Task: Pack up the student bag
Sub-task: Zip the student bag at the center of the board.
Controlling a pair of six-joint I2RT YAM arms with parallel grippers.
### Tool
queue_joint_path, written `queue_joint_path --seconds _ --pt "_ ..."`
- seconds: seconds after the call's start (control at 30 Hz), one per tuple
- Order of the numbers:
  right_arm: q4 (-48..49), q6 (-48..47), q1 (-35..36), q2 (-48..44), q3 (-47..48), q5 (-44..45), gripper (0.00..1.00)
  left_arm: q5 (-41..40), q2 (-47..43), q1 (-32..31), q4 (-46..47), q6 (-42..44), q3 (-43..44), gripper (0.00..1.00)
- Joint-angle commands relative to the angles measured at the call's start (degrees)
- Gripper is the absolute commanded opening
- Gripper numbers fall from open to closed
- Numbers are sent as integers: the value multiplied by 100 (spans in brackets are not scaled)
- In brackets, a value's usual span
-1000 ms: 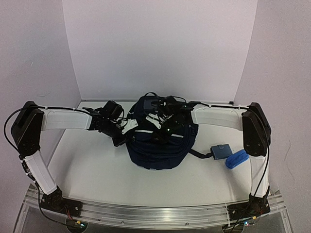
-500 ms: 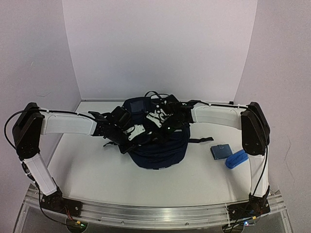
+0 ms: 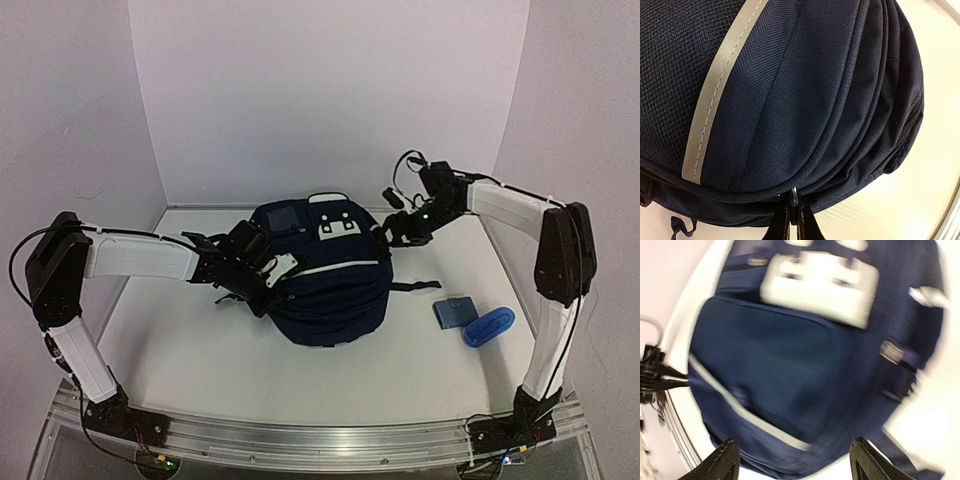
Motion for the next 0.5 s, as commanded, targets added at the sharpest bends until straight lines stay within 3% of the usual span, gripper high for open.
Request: queue_joint_path --seconds 0.0,0.27,0.47 --pt "-487 364 -141 245 -466 -511 75 133 -214 -35 -50 -218 135 0" --pt "-438 661 -138 1060 -289 -1700 66 295 101 -46 -607 -510 614 0" --pt "-330 802 35 1186 -306 -2107 45 560 339 -149 -803 -919 1093 0"
